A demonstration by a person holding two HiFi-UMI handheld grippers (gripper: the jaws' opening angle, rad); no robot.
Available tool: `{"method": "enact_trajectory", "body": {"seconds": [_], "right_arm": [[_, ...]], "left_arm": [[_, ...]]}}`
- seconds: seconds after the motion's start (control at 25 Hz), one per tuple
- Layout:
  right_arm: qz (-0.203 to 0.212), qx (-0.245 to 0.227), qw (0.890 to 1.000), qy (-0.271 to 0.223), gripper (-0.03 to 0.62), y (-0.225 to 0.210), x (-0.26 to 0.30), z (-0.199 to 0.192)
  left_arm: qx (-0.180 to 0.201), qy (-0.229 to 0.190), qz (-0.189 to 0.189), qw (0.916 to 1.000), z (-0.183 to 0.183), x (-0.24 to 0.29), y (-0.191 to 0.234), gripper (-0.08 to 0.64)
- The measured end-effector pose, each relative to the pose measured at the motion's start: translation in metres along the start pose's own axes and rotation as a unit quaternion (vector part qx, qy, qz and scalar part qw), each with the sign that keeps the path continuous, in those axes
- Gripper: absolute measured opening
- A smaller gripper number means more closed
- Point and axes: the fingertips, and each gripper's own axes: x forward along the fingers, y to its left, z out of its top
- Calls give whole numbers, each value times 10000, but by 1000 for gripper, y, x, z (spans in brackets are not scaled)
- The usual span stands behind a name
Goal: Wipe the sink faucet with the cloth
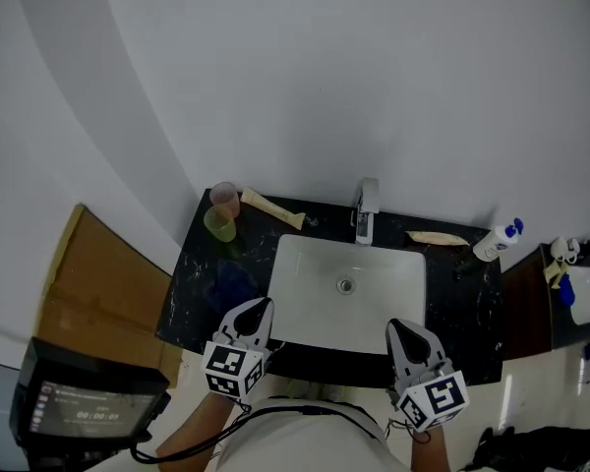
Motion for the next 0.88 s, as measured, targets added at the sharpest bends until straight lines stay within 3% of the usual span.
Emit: {"method": "enact_trajectory", "body": {"seconds": [0.28,0.6,0.76,0.88], "right_arm": [[1142,-44,9931,263,2,41,61,-16],[2593,-289,9631,661,2,132,139,-46],[2913,-561,9516,807,2,154,164,-68],[3039,-623,9466,879,2,161,178,-76]], "left_arm": [[11,455,904,9949,-38,-8,52,0],[-264,644,1740,9823,-60,-44,87,0],[-330,752,2009,9762,-74,-46,100,0],[-357,928,2007,9746,-85,-38,104,0]]}}
